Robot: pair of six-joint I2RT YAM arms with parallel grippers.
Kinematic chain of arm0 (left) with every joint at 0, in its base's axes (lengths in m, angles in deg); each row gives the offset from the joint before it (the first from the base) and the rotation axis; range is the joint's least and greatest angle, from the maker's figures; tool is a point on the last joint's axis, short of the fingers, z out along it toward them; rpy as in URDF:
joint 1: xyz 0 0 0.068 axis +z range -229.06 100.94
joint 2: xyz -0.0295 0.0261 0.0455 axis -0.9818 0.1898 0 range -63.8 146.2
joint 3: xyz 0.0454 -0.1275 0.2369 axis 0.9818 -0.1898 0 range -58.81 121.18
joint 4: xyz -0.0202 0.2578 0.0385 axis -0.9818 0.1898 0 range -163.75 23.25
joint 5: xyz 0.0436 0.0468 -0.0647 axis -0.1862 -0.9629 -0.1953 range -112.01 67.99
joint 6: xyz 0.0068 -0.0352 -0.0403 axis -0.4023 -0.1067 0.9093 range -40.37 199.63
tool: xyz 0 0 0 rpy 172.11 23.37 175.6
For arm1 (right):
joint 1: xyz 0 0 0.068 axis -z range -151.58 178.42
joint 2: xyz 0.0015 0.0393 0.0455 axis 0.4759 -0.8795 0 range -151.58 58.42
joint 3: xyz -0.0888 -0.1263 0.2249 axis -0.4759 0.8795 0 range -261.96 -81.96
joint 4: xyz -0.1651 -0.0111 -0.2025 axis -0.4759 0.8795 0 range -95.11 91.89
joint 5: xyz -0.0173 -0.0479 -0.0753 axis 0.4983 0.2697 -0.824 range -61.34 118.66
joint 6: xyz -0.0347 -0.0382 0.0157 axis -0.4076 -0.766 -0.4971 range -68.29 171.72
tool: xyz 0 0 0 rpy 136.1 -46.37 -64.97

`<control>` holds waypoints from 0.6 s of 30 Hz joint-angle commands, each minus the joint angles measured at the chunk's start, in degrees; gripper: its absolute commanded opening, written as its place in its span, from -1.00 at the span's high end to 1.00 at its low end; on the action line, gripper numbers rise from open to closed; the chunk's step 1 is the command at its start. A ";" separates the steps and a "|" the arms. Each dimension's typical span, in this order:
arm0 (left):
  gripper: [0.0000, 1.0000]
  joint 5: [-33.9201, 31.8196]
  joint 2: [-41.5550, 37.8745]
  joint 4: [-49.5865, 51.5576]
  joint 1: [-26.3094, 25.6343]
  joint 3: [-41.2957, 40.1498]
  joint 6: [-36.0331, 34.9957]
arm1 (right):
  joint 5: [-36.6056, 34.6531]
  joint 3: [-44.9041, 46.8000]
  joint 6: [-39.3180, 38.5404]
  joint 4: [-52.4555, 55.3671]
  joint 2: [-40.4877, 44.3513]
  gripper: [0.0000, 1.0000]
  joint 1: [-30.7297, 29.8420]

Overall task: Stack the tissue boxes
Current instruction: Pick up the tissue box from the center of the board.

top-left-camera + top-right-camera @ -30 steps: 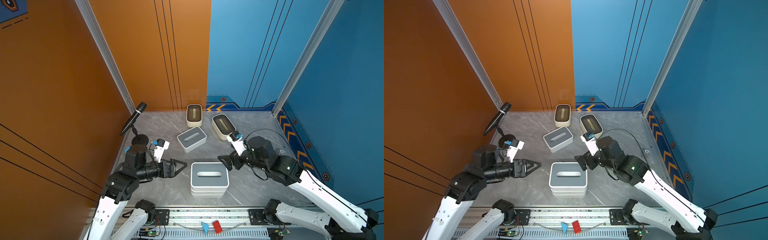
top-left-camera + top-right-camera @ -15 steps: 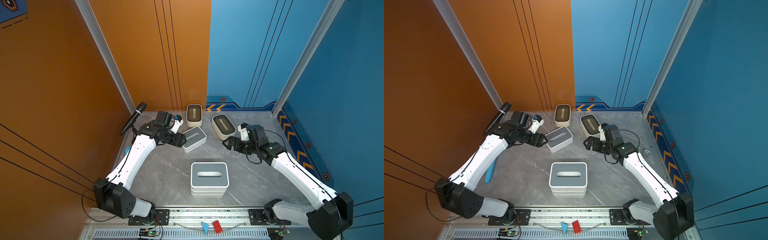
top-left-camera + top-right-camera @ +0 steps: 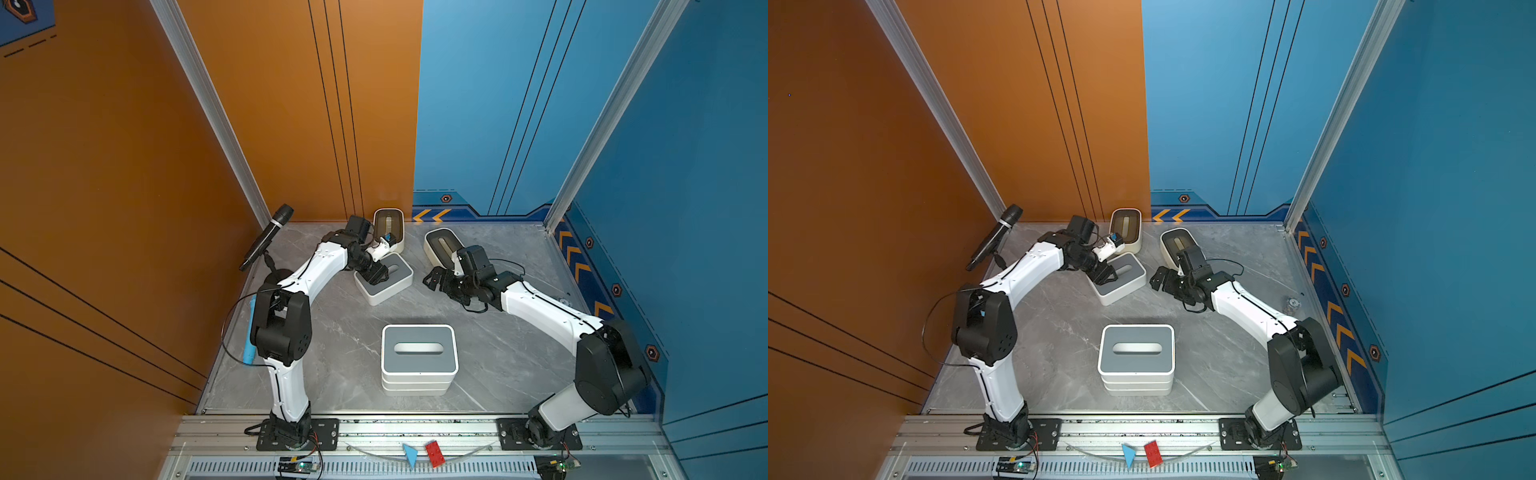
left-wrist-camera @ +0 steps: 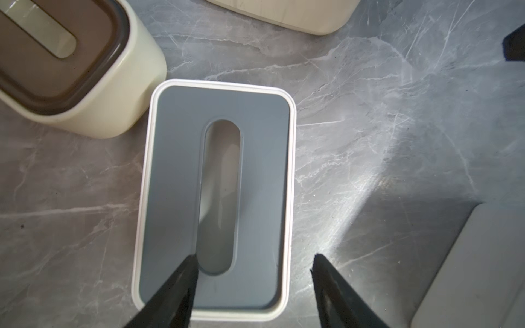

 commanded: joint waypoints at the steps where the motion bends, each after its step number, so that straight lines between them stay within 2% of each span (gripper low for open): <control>1: -0.31 1.12 1.65 0.22 -1.45 2.02 -3.88 | 0.18 -2.52 2.86 -1.84 -2.83 -0.99 -0.15; 7: -0.25 -1.41 5.03 0.13 -2.55 3.40 -3.61 | 0.60 -5.15 3.97 -2.39 -6.59 -0.99 -0.63; 11: -0.23 -4.05 6.49 0.19 -3.17 4.26 -3.35 | 0.42 -5.69 3.44 -2.06 -6.43 -0.99 -0.52; 18: -0.22 -4.69 8.08 0.21 -3.27 4.88 -2.80 | 0.52 -5.12 3.00 -1.18 -5.77 -0.99 -0.03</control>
